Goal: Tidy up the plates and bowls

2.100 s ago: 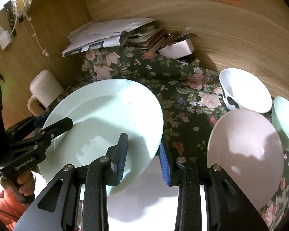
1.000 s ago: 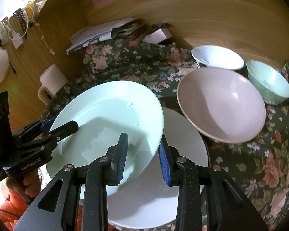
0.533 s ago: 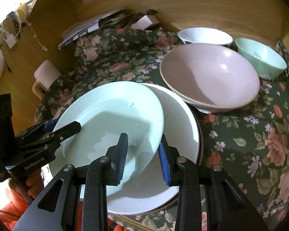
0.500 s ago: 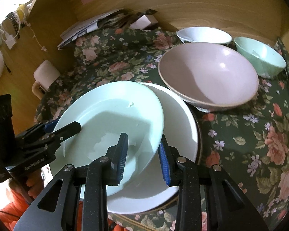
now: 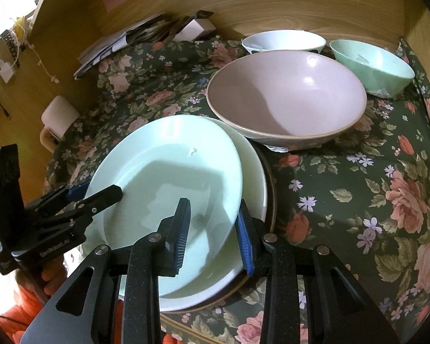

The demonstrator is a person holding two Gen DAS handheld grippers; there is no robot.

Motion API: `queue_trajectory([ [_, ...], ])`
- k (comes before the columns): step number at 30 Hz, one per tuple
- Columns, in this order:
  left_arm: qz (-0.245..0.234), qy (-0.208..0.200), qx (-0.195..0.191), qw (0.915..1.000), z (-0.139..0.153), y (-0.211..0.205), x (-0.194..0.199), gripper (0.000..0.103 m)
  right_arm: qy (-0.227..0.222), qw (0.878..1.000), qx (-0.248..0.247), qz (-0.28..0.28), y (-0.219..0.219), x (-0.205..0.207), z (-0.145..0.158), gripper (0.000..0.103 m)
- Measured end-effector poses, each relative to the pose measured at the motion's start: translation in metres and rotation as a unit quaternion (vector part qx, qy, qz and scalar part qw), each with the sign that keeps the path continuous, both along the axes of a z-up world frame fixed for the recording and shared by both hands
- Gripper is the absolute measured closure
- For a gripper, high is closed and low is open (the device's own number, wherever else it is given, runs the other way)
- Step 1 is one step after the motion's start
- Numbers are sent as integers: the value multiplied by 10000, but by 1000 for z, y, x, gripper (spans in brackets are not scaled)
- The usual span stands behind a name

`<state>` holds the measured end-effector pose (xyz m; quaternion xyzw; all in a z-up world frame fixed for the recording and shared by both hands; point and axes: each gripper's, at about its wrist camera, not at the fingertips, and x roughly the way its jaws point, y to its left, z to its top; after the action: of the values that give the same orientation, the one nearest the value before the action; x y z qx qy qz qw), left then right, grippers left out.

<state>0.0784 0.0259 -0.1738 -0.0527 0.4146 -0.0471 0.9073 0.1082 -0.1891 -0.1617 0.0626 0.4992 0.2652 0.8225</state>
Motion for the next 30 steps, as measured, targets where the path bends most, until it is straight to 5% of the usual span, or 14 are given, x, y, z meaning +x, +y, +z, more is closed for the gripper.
queue_trajectory([
  [19,-18,-74,124,9999,7,2,8,45,-384,9989,-66,-278,-14,-5,21,70],
  [27,-39,-455,162,9988,37,-1,18,36,-999,9931,-145,-604,-29,1,49,46],
  [30,-108,-554,248,9981,48,-6,27,34,-1142,9903,-208,-768,-35,8,53,46],
])
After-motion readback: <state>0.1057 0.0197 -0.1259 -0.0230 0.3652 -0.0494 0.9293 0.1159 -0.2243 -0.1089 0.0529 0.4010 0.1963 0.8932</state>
